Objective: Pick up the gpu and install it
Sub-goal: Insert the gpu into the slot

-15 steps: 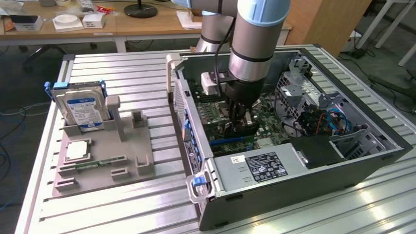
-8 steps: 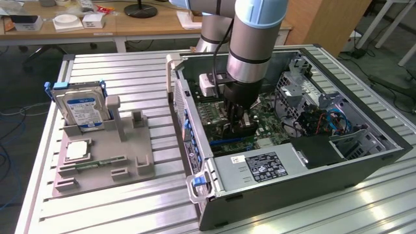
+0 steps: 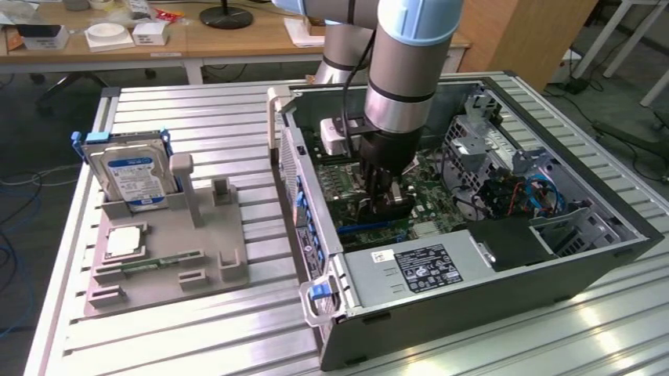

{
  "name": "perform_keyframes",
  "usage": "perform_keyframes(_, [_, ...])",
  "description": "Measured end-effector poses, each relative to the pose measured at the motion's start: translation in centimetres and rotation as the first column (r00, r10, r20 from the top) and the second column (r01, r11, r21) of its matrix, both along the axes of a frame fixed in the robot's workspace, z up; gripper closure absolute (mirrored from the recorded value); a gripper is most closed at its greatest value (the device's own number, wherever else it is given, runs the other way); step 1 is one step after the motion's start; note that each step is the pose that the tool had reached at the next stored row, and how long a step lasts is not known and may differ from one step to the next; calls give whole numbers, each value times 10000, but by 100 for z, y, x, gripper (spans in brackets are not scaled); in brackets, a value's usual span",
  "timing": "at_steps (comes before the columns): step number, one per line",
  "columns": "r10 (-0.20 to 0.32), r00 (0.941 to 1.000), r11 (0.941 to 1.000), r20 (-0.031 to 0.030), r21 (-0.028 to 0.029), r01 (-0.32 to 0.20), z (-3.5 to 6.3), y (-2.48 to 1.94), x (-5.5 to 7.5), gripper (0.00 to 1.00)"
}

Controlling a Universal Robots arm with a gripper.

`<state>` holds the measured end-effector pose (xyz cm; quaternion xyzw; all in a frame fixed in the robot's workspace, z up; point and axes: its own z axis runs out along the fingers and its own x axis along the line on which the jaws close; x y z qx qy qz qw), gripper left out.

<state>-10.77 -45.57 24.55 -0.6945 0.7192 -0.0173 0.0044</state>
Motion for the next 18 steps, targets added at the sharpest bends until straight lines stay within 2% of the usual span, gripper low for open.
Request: perform_keyframes(18, [24, 10000, 10000, 0, 1, -24, -43, 22, -7, 73])
